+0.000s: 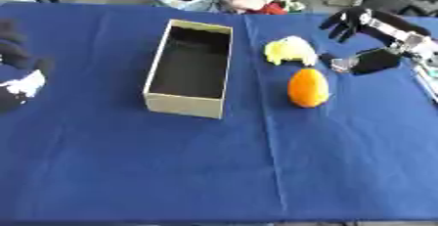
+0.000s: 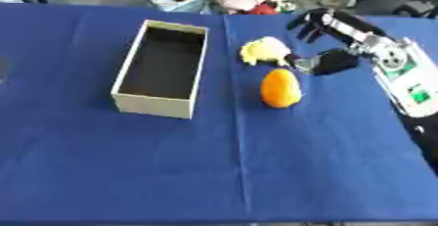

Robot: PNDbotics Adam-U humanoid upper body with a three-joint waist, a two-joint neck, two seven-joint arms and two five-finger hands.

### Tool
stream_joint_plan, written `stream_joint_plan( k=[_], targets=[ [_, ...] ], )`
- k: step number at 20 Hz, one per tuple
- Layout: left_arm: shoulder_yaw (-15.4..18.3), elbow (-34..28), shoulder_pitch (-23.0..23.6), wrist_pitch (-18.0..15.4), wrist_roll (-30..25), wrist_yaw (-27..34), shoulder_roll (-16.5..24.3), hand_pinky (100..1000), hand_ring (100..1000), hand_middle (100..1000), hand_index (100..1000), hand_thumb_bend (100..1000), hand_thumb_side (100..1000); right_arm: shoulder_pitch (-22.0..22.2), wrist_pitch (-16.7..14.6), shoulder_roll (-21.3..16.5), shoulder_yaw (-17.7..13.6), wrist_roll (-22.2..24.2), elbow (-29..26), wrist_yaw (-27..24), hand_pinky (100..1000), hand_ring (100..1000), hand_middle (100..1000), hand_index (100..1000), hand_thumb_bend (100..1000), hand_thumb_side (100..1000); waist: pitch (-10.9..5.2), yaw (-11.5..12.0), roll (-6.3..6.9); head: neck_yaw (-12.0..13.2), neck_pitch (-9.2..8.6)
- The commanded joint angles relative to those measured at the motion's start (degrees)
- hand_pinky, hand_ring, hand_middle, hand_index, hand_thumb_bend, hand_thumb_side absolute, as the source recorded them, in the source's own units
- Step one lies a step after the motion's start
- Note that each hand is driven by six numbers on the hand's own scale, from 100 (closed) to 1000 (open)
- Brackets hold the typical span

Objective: Pick up objects on the table and place them in the box.

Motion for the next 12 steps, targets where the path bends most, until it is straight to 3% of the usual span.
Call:
stream_joint_plan(
  k=[1,12],
  targets=[
    [0.5,-0.8,-0.5,-0.1,-0.2,-0.1,1.9,544,569,599,798,432,114,-1.4,0.0,-2.1,0.1,1.0,1.0,0.5,692,744,794,821,306,294,-0.91,0.1,0.08,-0.1,-0.19],
    [0.5,-0.8,-0.5,-0.1,-0.2,0.0,1.8,544,569,599,798,432,113,-1.8,-0.3,-1.4,1.5,3.9,5.6,1.6,693,745,791,824,306,303,-0.88,0.1,0.11,-0.2,-0.13]
  ],
)
